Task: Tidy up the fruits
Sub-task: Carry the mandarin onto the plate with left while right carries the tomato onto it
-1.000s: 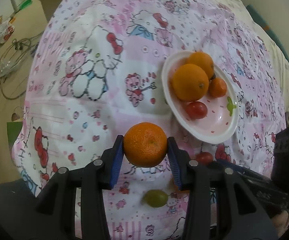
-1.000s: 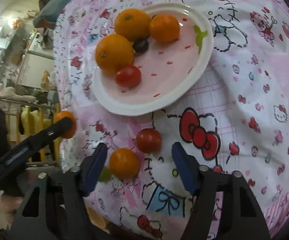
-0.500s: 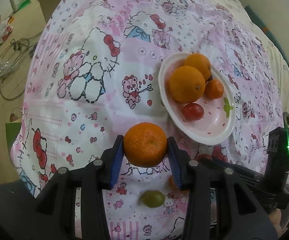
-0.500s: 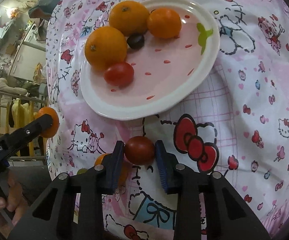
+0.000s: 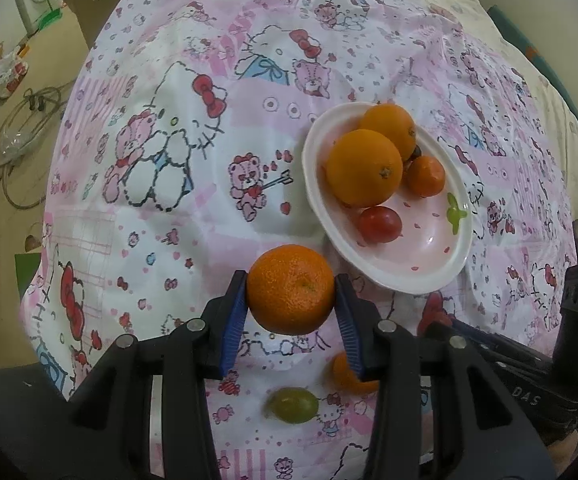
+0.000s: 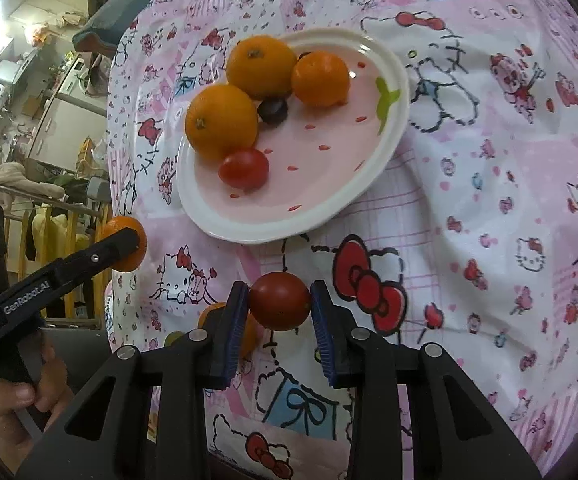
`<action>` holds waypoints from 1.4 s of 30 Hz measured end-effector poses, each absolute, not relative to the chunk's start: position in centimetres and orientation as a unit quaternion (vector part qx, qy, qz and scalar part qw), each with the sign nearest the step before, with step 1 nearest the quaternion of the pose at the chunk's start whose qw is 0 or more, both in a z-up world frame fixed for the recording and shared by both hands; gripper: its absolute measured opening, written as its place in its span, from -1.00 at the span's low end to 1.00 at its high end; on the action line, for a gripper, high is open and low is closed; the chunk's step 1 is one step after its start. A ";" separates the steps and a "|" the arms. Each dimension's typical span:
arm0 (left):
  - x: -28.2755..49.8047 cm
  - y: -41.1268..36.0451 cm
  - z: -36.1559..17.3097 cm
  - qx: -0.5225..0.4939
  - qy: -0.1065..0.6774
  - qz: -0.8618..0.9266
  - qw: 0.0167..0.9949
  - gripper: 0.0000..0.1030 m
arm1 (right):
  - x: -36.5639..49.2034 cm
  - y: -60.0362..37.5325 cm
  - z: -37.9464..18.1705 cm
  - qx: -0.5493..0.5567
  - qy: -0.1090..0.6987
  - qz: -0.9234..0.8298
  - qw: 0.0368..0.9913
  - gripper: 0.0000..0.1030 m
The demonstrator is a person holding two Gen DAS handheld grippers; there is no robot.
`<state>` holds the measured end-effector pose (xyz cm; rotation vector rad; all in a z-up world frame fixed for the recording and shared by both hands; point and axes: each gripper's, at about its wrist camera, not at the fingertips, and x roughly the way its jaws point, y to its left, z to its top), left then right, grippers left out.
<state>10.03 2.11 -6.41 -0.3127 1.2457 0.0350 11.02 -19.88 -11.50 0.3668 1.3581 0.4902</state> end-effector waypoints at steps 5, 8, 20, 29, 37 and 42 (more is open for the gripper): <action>10.3 0.9 -6.3 -0.137 0.579 0.013 0.804 -0.26 | 10.8 -21.7 -10.8 0.181 0.607 0.218 0.742 -0.35; 10.5 0.1 -6.1 -0.133 0.577 0.010 0.806 -0.26 | 10.6 -23.1 -10.2 0.193 0.600 0.211 0.747 -0.35; 11.2 -2.9 -5.4 -0.098 0.562 -0.002 0.822 -0.26 | 10.6 -28.0 -6.7 0.225 0.542 0.182 0.789 -0.35; 12.5 -3.8 -1.3 -0.074 0.516 -0.030 0.853 -0.25 | 12.5 -28.8 -2.3 0.230 0.470 0.200 0.829 -0.35; 14.0 -4.7 -0.7 -0.079 0.524 -0.055 0.846 -0.26 | 15.5 -29.3 -1.1 0.262 0.450 0.219 0.825 -0.35; 15.8 -4.0 -1.0 -0.085 0.529 -0.044 0.843 -0.26 | 17.7 -29.0 -1.7 0.268 0.458 0.218 0.819 -0.35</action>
